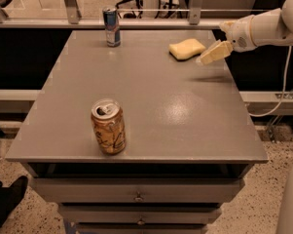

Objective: Move sponge near orange can

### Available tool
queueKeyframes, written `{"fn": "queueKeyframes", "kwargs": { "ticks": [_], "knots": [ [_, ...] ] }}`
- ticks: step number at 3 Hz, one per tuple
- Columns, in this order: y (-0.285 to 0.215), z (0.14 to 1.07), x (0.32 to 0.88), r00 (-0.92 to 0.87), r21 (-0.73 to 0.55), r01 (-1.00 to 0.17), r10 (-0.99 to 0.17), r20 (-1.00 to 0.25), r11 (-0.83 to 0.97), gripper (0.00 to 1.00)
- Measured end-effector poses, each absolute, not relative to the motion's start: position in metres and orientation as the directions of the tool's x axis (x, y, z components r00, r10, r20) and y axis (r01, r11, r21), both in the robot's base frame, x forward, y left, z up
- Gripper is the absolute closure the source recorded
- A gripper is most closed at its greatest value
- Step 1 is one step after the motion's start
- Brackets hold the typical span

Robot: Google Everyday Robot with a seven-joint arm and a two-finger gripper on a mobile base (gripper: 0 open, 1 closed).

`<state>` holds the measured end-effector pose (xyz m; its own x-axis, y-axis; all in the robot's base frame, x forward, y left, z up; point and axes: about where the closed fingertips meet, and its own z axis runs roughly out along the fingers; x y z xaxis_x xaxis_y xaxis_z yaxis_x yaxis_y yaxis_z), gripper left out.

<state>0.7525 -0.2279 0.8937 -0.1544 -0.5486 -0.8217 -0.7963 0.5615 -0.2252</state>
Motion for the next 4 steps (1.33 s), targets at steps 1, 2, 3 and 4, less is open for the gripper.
{"fn": "queueKeyframes", "kwargs": {
  "ticks": [1, 2, 3, 4],
  "knots": [
    [-0.229, 0.877, 0.776, -0.188, -0.175, -0.774, -0.485, -0.854, 0.608, 0.0],
    [-0.22, 0.86, 0.8, -0.228, -0.109, -0.753, -0.413, -0.882, 0.649, 0.0],
    [-0.21, 0.852, 0.813, -0.243, -0.075, -0.745, -0.375, -0.895, 0.662, 0.0],
    [-0.211, 0.845, 0.817, -0.269, -0.05, -0.733, -0.356, -0.895, 0.679, 0.16]
  ]
}}
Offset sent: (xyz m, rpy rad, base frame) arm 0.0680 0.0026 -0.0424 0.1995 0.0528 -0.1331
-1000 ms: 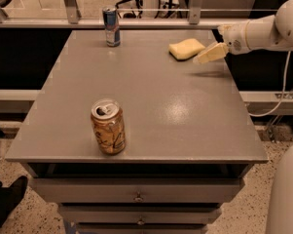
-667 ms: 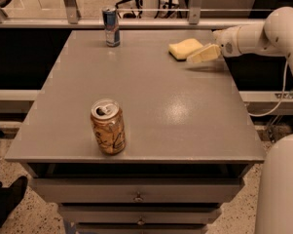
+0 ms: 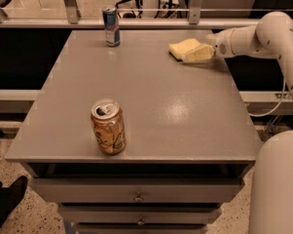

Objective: Move sponge near orange can

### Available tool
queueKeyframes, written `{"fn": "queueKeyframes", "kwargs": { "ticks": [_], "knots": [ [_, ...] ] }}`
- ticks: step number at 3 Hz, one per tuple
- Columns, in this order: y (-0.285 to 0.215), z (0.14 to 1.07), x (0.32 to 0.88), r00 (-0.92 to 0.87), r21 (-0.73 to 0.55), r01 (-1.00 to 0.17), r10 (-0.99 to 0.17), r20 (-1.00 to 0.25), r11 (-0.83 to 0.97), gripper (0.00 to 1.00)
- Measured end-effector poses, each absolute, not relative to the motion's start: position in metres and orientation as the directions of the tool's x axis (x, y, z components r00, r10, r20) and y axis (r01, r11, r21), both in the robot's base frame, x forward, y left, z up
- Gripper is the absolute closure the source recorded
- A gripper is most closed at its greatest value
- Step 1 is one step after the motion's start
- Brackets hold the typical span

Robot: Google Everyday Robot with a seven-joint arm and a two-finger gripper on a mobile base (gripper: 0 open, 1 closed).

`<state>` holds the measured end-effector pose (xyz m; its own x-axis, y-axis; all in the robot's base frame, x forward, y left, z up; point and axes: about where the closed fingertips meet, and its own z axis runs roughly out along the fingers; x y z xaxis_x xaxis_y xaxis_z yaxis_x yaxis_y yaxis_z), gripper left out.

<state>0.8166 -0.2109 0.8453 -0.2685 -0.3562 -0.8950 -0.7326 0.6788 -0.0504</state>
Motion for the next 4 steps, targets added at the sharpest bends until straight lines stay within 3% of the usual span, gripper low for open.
{"fn": "queueKeyframes", "kwargs": {
  "ticks": [3, 4],
  "knots": [
    [-0.212, 0.866, 0.788, -0.263, -0.031, -0.744, -0.335, -0.905, 0.668, 0.93],
    [-0.202, 0.881, 0.763, -0.241, -0.025, -0.785, -0.342, -0.908, 0.619, 1.0]
  ]
}}
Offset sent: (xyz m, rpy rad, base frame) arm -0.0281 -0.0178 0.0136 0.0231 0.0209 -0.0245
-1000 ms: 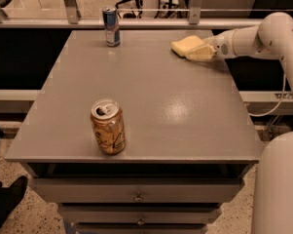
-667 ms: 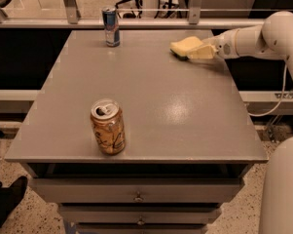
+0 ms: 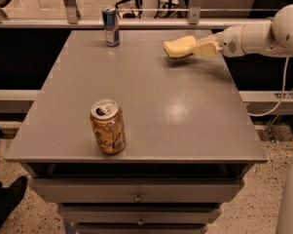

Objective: Move sponge near orange can

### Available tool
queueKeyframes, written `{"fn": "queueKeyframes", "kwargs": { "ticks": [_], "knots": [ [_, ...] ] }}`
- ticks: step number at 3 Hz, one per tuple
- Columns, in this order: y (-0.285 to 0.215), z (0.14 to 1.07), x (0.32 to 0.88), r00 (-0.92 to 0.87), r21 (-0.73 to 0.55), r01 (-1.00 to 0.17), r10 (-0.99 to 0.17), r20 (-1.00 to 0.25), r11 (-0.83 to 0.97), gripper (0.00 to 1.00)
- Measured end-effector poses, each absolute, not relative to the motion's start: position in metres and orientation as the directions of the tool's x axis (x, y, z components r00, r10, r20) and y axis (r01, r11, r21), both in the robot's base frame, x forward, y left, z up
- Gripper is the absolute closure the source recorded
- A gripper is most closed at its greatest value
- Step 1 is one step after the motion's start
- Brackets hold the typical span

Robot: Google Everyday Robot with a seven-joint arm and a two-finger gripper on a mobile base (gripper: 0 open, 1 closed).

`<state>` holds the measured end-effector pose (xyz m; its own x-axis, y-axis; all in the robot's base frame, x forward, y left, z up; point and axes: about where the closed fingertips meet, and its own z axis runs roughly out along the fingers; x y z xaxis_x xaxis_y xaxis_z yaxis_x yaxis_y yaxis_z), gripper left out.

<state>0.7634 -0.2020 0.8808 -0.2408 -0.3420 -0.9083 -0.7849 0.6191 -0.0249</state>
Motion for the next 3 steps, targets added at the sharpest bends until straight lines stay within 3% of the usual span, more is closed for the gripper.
{"fn": "queueKeyframes", "kwargs": {
  "ticks": [3],
  "knots": [
    [-0.164, 0.895, 0.641, -0.209, 0.095, -0.958, -0.432, -0.877, 0.27, 1.0]
  ]
}}
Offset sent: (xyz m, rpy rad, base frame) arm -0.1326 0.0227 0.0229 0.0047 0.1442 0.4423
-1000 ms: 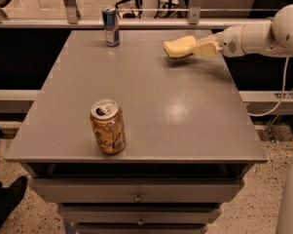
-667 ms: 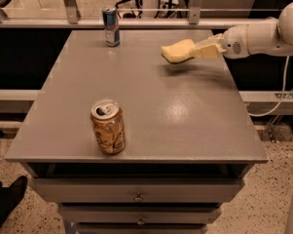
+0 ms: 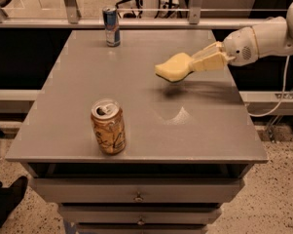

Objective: Move sponge near orange can

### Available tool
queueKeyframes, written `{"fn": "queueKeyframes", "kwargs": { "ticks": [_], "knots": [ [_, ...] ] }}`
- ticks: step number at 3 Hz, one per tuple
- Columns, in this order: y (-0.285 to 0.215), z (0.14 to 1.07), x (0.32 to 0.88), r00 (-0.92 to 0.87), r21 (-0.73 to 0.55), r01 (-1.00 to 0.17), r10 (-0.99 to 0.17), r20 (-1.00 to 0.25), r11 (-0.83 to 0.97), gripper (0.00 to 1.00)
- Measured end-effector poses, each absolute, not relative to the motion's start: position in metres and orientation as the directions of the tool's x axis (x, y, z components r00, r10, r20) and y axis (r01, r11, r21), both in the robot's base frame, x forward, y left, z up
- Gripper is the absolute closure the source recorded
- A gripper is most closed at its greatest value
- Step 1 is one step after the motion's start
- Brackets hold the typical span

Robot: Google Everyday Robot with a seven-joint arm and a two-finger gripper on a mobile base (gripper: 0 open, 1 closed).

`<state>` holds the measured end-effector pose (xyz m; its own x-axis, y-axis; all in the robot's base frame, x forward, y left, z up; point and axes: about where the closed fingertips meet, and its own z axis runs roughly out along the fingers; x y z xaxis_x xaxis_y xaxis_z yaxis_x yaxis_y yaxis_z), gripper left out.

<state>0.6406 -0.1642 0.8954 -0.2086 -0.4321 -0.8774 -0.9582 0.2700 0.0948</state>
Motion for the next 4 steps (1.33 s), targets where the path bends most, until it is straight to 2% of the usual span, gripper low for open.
{"fn": "queueKeyframes", "kwargs": {
  "ticks": [3, 4],
  "knots": [
    [-0.154, 0.89, 0.644, -0.204, 0.102, -0.964, -0.433, -0.878, 0.247, 1.0],
    [-0.134, 0.891, 0.621, -0.171, 0.085, -0.975, -0.449, -0.877, 0.207, 1.0]
  ]
}}
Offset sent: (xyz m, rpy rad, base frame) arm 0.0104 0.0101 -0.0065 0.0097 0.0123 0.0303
